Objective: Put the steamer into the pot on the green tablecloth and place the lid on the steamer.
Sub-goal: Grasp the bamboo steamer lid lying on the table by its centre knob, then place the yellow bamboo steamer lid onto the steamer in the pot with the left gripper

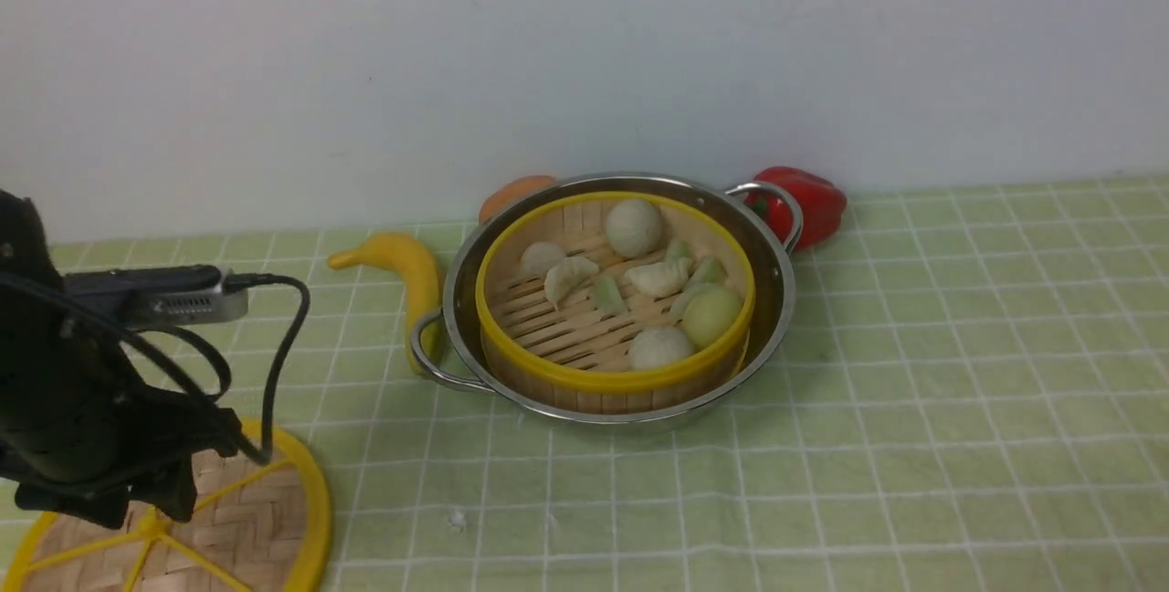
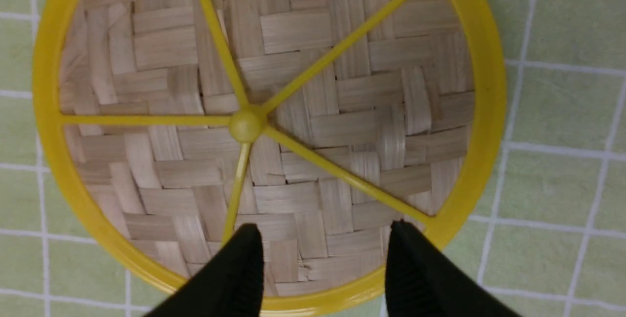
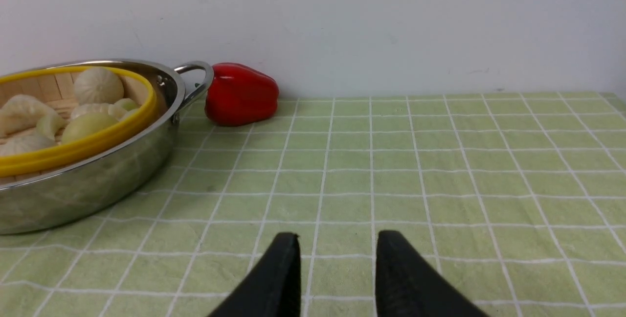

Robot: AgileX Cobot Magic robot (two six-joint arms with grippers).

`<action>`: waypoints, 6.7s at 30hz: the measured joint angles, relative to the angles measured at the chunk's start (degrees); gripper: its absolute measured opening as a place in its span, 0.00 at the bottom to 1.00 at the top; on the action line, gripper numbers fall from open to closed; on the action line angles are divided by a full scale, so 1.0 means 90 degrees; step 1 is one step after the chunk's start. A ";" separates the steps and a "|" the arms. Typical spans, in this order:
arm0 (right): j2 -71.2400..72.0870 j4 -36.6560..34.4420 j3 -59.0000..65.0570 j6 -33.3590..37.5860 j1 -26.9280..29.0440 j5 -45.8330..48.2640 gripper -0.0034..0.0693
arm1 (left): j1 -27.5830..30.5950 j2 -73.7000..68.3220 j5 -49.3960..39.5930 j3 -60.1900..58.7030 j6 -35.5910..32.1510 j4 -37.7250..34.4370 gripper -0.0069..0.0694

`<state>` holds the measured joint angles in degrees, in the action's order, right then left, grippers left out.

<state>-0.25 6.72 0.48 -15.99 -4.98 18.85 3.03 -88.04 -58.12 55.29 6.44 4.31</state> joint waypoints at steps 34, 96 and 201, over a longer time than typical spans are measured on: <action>0.0001 0.0000 0.0000 -0.0051 0.0000 0.0000 0.38 | 0.0000 -0.1354 0.0831 0.0040 0.1675 0.1144 0.52; 0.0001 0.0000 0.0000 -0.0005 0.0000 0.0000 0.38 | -0.2552 -0.2139 -0.0274 0.5119 -0.4413 -0.1549 0.24; 0.0001 -0.0005 0.0002 -0.0012 0.0000 0.0000 0.38 | -0.3059 -0.3581 0.0188 0.5940 -0.4957 -0.1241 0.24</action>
<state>-0.25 6.67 0.50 -16.10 -4.98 18.85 -24.49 -120.27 -56.44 108.75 -38.17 -6.86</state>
